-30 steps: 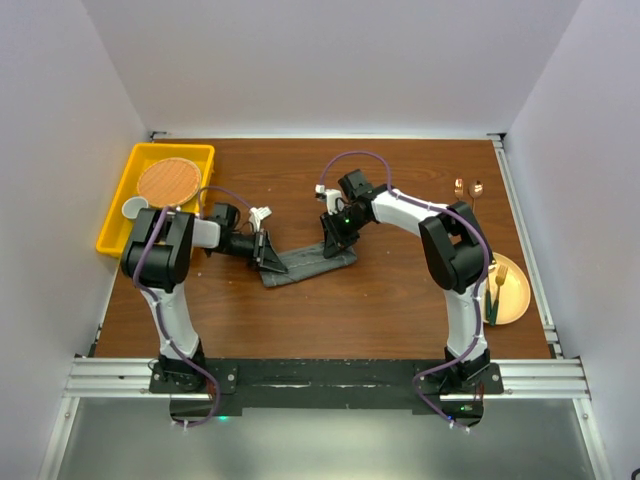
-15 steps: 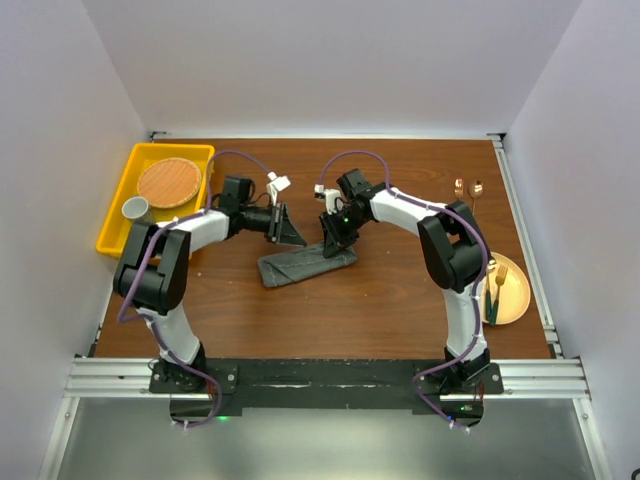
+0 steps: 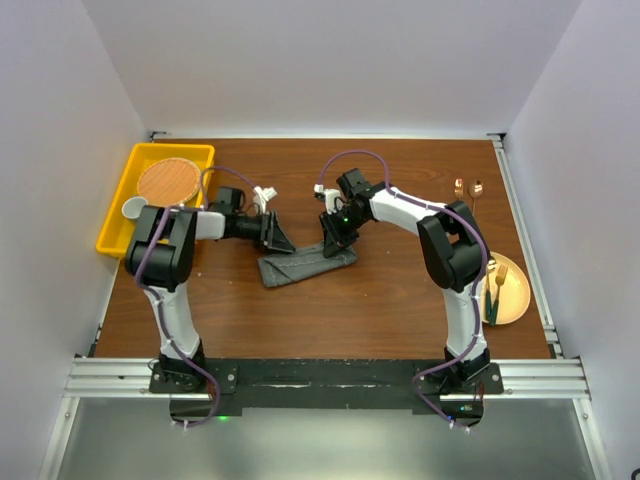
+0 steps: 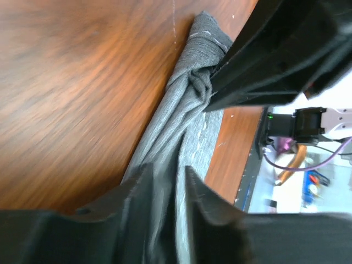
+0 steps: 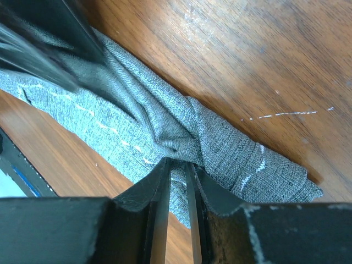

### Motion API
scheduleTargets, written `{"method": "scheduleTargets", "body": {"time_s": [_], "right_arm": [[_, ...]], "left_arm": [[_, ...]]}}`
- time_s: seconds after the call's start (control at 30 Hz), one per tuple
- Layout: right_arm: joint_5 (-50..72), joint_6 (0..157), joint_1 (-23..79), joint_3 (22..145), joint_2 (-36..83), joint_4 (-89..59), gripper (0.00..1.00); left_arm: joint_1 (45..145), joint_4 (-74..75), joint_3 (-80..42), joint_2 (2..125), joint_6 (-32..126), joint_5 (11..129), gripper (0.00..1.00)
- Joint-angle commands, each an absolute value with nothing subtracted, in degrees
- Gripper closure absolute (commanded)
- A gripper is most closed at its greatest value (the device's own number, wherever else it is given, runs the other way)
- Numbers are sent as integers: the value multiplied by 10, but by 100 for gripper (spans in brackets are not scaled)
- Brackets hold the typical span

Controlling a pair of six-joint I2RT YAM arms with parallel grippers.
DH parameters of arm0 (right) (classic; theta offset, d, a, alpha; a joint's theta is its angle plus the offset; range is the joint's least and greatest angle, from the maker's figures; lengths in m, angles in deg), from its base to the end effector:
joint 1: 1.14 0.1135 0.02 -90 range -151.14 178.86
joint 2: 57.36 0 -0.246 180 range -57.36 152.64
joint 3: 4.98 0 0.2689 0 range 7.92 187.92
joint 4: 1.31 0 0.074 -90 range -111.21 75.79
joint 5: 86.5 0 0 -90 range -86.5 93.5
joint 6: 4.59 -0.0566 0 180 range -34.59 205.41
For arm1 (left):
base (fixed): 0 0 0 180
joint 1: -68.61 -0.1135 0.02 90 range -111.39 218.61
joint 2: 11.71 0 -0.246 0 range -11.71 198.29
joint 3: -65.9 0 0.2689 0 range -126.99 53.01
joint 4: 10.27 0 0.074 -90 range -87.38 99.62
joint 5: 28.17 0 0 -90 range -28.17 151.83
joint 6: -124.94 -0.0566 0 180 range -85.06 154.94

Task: Fold the napkin into a case and place the utensils inside
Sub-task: Smooth out the smaller rectangle-folded napkin at the center of the board.

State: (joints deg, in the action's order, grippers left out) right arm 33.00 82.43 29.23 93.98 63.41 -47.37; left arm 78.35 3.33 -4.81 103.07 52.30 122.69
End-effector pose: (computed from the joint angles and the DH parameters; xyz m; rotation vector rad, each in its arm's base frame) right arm 0.3672 0.2475 0.1108 -0.8017 2.6820 0.8619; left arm 0.3569 -0.1114 0.0640 0.2504 2.4429 -1.5468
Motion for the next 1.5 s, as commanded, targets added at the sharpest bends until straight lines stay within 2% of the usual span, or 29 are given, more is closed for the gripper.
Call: {"method": "scheduleTargets", "body": {"time_s": [0.0, 0.03, 0.07, 0.13, 0.23, 0.3, 0.43, 0.77, 0.93, 1.2, 1.47], "right_arm": [[242, 851, 286, 934, 672, -468, 76], [242, 851, 286, 934, 672, -468, 76], [242, 867, 286, 935, 672, -467, 76], [242, 867, 286, 936, 672, -466, 77], [245, 867, 286, 934, 672, -465, 77], [245, 867, 285, 933, 671, -462, 77], [248, 867, 285, 924, 667, -458, 77], [251, 864, 286, 918, 666, -449, 77], [249, 863, 285, 914, 664, -445, 77], [246, 859, 283, 904, 661, -440, 77], [243, 858, 283, 899, 661, -436, 77]], "left_arm": [[738, 116, -78, 942, 358, 1227, 50], [738, 176, -102, 937, 314, 1219, 43], [741, 197, -111, 931, 248, 1208, 30], [742, 244, -139, 936, 185, 1197, 20], [760, 276, -169, 962, 143, 1172, 18], [774, 275, -179, 976, 131, 1161, 19], [817, 292, -198, 1016, 104, 1152, 29], [840, 347, -235, 1098, 104, 1174, 34], [848, 382, -235, 1105, 79, 1182, 46], [847, 395, -207, 1103, 70, 1164, 47], [847, 416, -199, 1105, 47, 1139, 54]]}}
